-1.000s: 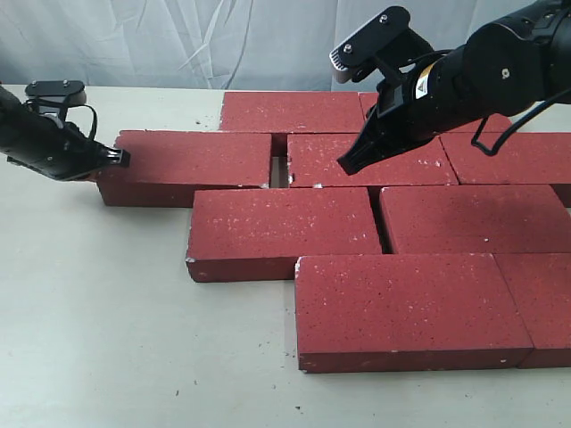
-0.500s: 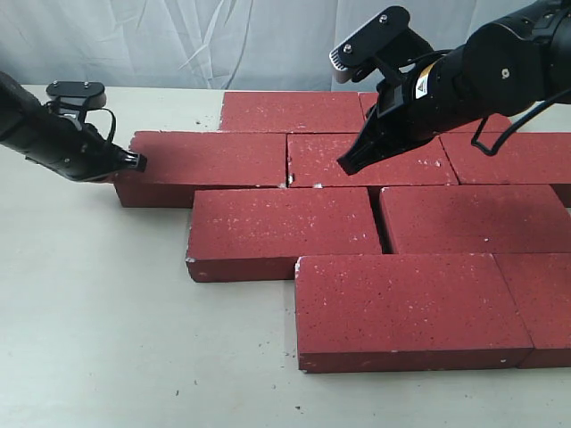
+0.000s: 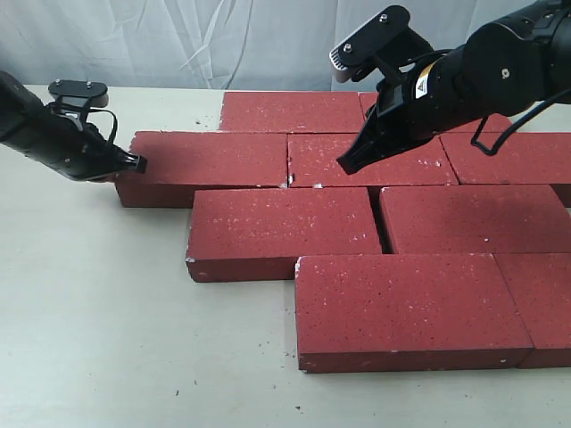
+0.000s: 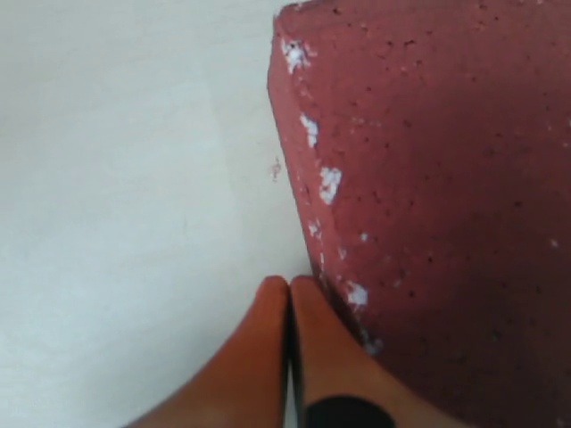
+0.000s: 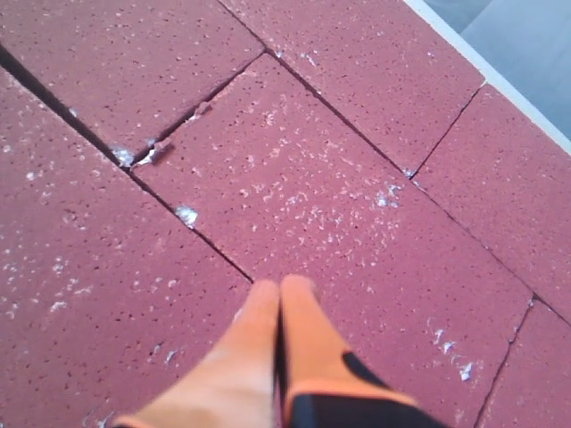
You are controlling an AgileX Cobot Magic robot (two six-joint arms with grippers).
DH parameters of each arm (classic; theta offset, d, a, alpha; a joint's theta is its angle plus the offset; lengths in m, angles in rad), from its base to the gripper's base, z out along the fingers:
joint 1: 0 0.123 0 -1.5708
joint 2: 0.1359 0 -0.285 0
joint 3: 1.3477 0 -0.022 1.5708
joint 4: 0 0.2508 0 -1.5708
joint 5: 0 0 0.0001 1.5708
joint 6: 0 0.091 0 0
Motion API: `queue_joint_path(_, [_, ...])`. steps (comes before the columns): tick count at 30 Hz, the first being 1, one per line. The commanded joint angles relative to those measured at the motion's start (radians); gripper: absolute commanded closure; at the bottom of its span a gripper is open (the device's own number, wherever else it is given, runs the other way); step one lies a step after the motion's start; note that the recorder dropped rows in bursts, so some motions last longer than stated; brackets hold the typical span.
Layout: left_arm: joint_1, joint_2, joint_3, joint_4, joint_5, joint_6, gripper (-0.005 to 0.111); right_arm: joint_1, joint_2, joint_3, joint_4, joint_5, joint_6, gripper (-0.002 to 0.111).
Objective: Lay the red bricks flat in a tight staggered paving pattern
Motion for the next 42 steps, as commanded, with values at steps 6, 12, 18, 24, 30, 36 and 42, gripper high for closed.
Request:
queue_joint_path(6, [0.04,0.005,-0.003,0.038,-0.017,-0.001,0.107,-0.005,-0.01,0.001,0.001,-0.015,-0.004,0.109])
queue_joint_path(12, [0.118,-0.073,-0.003,0.079,0.128,-0.004,0.107,-0.005,-0.01,0.001,-0.001,-0.015,-0.004,0.109])
queue_joint_path(18, [0.18,-0.207,-0.003,0.088,0.445,-0.043,0.107,-0.005,-0.01,0.001,-0.001,-0.015,-0.004,0.109])
queue_joint_path(24, [0.091,-0.219,0.042,0.062,0.562,0.116,0.107,-0.005,-0.01,0.001,-0.001,-0.015,-0.004,0.109])
queue_joint_path(30, [-0.036,-0.151,0.05,0.078,0.563,0.158,0.107,-0.005,-0.01,0.001,-0.001,-0.015,-0.004,0.109])
queue_joint_path(36, [-0.146,-0.097,0.04,0.128,0.541,0.211,0.107,-0.005,-0.01,0.001,-0.002,-0.017,-0.004,0.109])
queue_joint_path(42, [-0.211,-0.061,0.005,0.131,0.504,0.211,0.107,-0.005,-0.01,0.001,0.004,-0.017,-0.004,0.109])
